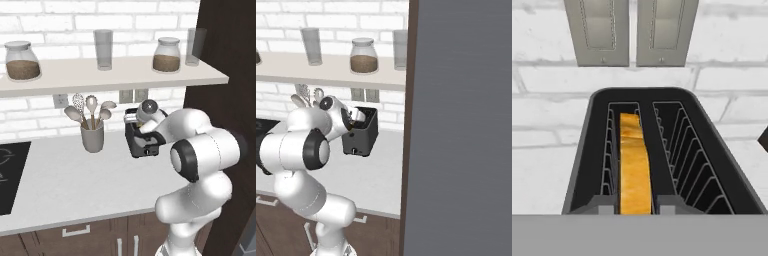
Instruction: Start the toaster. Once the lever pops up, take the bread to the plate on the dining counter.
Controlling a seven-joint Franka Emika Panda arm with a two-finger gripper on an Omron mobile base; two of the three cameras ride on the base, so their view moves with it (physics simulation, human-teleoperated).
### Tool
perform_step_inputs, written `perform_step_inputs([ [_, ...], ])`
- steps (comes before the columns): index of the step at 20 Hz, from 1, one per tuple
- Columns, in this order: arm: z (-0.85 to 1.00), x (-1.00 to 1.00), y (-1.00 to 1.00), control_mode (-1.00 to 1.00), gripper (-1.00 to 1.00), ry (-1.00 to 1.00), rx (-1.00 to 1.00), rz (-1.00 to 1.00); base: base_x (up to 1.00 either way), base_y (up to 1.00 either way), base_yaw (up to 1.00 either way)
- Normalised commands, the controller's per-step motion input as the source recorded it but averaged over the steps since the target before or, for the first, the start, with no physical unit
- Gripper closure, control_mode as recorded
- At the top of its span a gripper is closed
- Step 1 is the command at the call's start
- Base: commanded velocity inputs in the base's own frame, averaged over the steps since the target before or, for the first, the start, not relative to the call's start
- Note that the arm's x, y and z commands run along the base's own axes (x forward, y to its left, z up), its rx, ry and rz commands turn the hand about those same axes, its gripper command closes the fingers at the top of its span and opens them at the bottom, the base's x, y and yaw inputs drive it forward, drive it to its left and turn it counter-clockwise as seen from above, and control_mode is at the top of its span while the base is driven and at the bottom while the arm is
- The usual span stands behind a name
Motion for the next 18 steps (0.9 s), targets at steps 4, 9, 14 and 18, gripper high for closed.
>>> perform_step_inputs([
  [4, 0.47, 0.01, 0.05, -1.00, 1.00, -0.04, 0.00, 0.00, 0.00, 0.00, 0.00],
  [9, 0.43, 0.05, 0.13, -1.00, 1.00, -0.02, 0.00, 0.01, 0.00, 0.00, 0.00],
  [14, 0.08, -0.37, 0.16, -1.00, 1.00, -0.04, 0.00, 0.01, 0.00, 0.00, 0.00],
  [18, 0.22, -0.16, 0.14, -1.00, 1.00, -0.06, 0.00, 0.01, 0.00, 0.00, 0.00],
])
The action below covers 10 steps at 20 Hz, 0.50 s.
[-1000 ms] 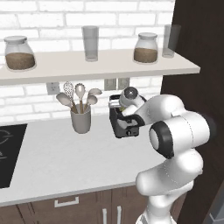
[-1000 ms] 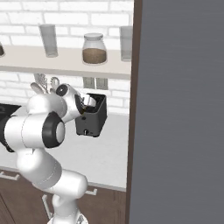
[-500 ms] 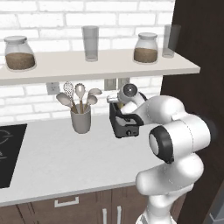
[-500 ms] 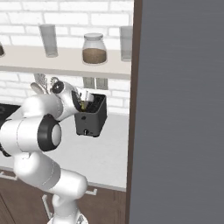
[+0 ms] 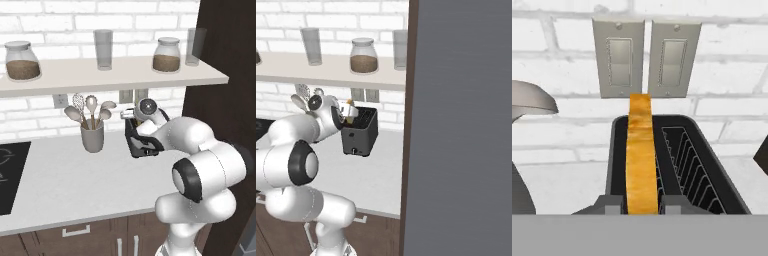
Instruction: Start the toaster. Once the lever pops up, take the bread to the plate on the dining counter.
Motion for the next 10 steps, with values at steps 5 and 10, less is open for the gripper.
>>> perform_step_inputs([
  [5, 0.40, -0.05, 0.04, -1.00, 1.00, -0.02, 0.00, 0.02, 0.00, 0.00, 0.00],
  [10, 0.19, -0.73, 0.08, -1.00, 1.00, 0.00, 0.00, 0.02, 0.00, 0.00, 0.00],
])
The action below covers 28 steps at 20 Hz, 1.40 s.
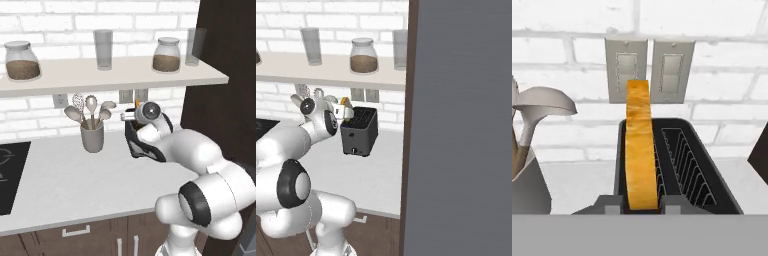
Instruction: Start the toaster. Once the lever pops up, take the bread to the plate on the dining counter.
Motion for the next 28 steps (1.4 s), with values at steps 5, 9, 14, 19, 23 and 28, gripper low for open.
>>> perform_step_inputs([
  [5, 0.42, -0.97, 0.03, -1.00, 1.00, 0.00, 0.00, 0.01, 0.00, 0.00, 0.00],
  [9, 0.73, -1.00, 0.00, -1.00, 1.00, 0.06, 0.00, 0.01, 0.00, 0.00, 0.00],
  [14, 0.90, -0.99, 0.00, -1.00, 1.00, 0.14, 0.00, 0.00, 0.00, 0.00, 0.00],
  [19, 0.68, -1.00, 0.00, -1.00, 1.00, 0.31, 0.00, 0.00, 0.00, 0.00, 0.00],
  [23, 0.30, -1.00, -0.17, -1.00, 1.00, 0.21, 0.03, 0.00, 0.00, 0.00, 0.00],
  [28, 0.06, -1.00, -0.52, -1.00, 1.00, 0.12, 0.04, 0.00, 0.00, 0.00, 0.00],
])
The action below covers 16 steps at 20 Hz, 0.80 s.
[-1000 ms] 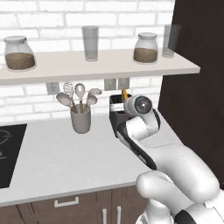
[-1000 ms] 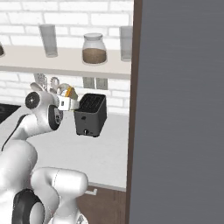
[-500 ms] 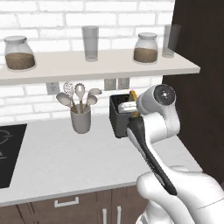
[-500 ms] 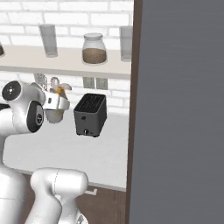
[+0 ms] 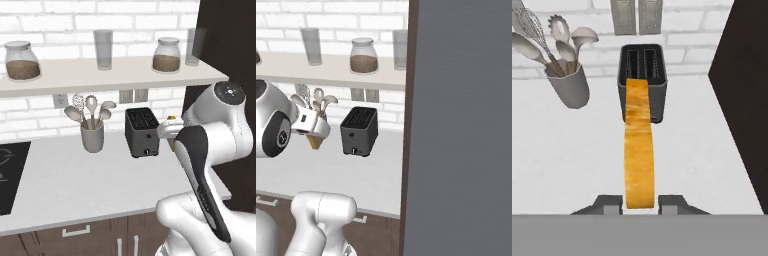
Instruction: Start the toaster. Once the lever pops up, take the bread to the plate on the dining counter.
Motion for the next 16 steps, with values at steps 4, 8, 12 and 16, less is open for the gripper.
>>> perform_step_inputs([
  [4, -0.04, -1.00, -0.45, -1.00, 1.00, 0.14, 0.00, 0.00, 0.00, 0.00, 0.00],
  [8, -0.15, -1.00, -0.28, -1.00, 1.00, 0.06, 0.00, 0.04, 0.00, 0.00, 0.00],
  [12, 0.00, -0.86, -0.03, -1.00, 1.00, 0.01, 0.00, 0.04, 0.00, 0.00, 0.00],
  [16, 0.00, -0.51, 0.00, -1.00, 1.00, -0.02, 0.00, 0.05, 0.00, 0.00, 0.00],
])
